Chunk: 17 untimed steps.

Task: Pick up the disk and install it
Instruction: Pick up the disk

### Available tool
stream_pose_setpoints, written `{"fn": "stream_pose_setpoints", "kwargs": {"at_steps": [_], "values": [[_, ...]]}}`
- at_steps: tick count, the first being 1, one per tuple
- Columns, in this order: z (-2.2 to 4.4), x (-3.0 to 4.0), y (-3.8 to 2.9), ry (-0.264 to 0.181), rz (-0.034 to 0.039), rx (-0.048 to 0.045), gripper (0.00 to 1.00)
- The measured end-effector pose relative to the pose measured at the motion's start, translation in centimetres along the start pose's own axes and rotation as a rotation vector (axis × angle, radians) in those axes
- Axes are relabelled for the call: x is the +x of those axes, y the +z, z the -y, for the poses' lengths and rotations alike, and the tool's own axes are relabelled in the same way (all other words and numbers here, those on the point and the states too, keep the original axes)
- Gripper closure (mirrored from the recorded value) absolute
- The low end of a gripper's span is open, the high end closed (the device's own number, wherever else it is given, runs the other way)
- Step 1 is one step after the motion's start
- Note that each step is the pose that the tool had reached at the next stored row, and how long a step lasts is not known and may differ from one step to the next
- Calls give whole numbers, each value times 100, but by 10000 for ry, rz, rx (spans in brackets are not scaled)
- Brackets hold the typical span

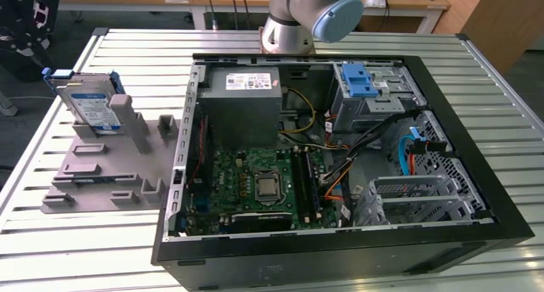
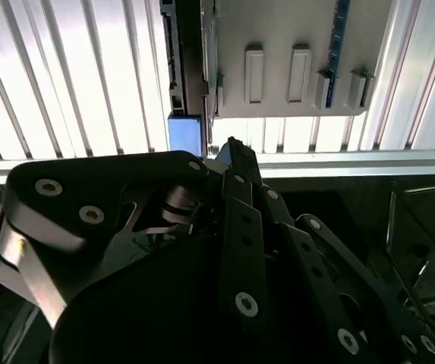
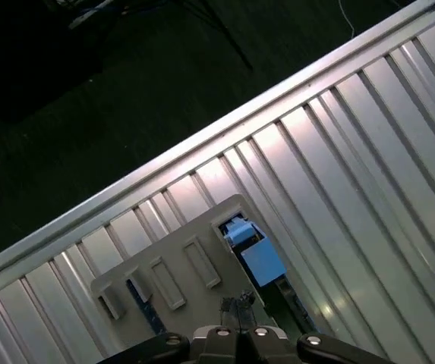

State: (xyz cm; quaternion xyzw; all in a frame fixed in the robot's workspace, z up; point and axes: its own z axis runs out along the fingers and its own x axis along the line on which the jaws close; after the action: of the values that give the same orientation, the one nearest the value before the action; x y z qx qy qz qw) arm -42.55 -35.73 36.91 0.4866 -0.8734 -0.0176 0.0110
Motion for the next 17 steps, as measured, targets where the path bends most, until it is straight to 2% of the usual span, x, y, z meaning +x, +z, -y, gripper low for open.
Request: {"fn": "stream_pose_setpoints", "kwargs": {"at_steps": [10,12,15,17], "values": [[0,0,8,-1764,-68,14,89],[0,0,10,-1937,-44,59,89],[-3,-1,18,-1982,66,50,89],[-10,-14,26,-1986,87,62,89]]}}
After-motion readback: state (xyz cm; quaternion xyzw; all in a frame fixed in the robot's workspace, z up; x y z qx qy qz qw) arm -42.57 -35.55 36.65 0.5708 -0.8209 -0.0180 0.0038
